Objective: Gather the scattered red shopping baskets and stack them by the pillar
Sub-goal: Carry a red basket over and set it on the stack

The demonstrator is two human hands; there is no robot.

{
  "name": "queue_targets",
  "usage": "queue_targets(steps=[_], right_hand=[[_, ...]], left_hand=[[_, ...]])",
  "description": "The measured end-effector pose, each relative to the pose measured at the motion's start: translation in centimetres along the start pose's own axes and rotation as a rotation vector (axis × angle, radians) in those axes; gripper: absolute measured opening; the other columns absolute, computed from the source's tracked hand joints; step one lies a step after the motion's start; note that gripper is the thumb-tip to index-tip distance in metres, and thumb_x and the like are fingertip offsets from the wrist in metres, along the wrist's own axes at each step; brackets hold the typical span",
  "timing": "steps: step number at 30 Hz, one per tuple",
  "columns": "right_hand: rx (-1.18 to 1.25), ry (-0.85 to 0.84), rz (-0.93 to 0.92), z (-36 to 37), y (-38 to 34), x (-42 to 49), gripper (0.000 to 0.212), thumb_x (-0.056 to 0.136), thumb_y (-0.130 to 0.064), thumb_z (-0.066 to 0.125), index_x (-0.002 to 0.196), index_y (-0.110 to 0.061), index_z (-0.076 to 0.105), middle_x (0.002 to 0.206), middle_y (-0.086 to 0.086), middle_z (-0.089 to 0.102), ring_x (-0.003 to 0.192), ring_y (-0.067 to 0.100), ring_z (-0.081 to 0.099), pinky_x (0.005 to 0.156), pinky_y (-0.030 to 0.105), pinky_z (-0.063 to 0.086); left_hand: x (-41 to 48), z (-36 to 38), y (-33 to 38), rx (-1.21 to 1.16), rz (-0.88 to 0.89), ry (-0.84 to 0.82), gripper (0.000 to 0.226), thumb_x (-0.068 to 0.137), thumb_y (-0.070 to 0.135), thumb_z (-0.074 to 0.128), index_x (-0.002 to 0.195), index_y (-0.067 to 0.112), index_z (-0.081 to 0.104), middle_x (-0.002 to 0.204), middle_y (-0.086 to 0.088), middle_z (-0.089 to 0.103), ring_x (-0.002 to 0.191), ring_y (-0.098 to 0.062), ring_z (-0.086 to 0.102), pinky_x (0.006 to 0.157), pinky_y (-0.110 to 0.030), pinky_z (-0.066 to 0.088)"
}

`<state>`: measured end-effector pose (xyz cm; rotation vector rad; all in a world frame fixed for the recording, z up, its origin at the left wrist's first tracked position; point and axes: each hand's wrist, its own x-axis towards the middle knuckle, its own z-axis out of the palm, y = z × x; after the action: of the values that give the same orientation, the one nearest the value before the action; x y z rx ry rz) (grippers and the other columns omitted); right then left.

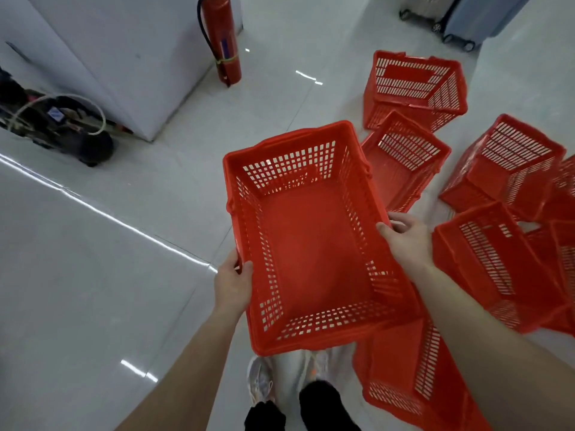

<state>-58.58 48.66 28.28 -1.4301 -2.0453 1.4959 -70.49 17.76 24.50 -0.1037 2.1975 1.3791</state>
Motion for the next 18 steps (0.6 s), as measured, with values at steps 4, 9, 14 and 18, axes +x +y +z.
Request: queue_targets(steps=[4, 9, 14, 18], right_hand=[[-0.014, -0.058, 0.025, 2.6, 2.0, 6.6, 0.019, 0.084, -0.019, 0.078, 0.100, -0.028, 0.072, 0.091, -0.004, 0.077, 0.080, 0.011, 0.075, 0.076, 0.032, 0.060], [-0.050, -0.126, 0.042, 5.0, 5.4, 14.1, 0.023, 0.084, -0.013, 0.078, 0.106, -0.016, 0.074, 0.088, -0.001, 0.078, 0.075, 0.011, 0.075, 0.065, 0.024, 0.058], [-0.102, -0.192, 0.051, 6.7, 9.6, 19.9, 0.018, 0.084, -0.018, 0.077, 0.100, -0.027, 0.074, 0.084, -0.011, 0.077, 0.075, 0.009, 0.075, 0.067, 0.025, 0.058], [-0.188, -0.236, 0.026, 8.8, 13.9, 23.3, 0.016, 0.082, -0.021, 0.073, 0.094, -0.033, 0.072, 0.083, -0.024, 0.074, 0.077, -0.004, 0.071, 0.076, 0.023, 0.056]], left_hand=[[4.6, 3.0, -2.0, 0.035, -0.045, -0.004, 0.030, 0.098, 0.016, 0.054, 0.121, 0.031, 0.066, 0.102, 0.011, 0.072, 0.089, -0.011, 0.070, 0.083, -0.043, 0.058], [8.2, 7.3, -4.5, 0.059, -0.082, 0.026, 0.033, 0.098, 0.019, 0.055, 0.128, 0.031, 0.063, 0.101, 0.015, 0.073, 0.085, -0.004, 0.070, 0.074, -0.027, 0.059], [11.3, 12.1, -6.6, 0.120, -0.154, 0.066, 0.033, 0.098, 0.018, 0.055, 0.128, 0.027, 0.063, 0.107, 0.010, 0.072, 0.092, -0.012, 0.069, 0.086, -0.038, 0.057], [13.9, 15.3, -9.4, 0.208, -0.201, 0.122, 0.031, 0.095, 0.016, 0.056, 0.122, 0.029, 0.066, 0.104, 0.012, 0.072, 0.093, -0.010, 0.068, 0.088, -0.035, 0.053]])
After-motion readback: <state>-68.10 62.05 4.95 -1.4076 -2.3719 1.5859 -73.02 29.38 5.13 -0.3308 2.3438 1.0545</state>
